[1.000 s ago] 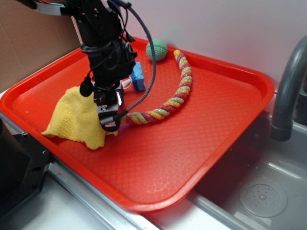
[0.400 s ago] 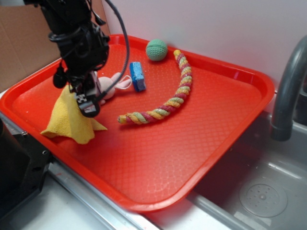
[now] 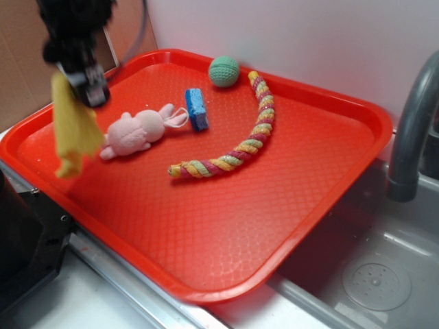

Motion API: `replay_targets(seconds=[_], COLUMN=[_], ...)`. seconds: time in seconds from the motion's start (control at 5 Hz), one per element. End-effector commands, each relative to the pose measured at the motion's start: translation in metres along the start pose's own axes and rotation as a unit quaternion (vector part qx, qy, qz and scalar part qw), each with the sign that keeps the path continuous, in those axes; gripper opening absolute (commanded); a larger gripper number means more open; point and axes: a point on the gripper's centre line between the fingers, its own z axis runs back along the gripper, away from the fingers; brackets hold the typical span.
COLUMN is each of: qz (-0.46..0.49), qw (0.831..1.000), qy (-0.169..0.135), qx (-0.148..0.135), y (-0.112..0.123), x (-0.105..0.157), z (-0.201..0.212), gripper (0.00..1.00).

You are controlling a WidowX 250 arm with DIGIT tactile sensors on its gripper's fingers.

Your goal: Grab the yellow cloth.

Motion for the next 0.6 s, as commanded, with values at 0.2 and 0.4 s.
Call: replay_targets(seconds=[0.2,0.4], qz=[0.218,0.152], qw=[0.972,0.983], qy=[-0.089,-0.084], qx=[0.025,0.054], y=[0.041,0.016], x=[-0.013,0.01], z=[0.081,0.087], gripper=[0.0,0.0])
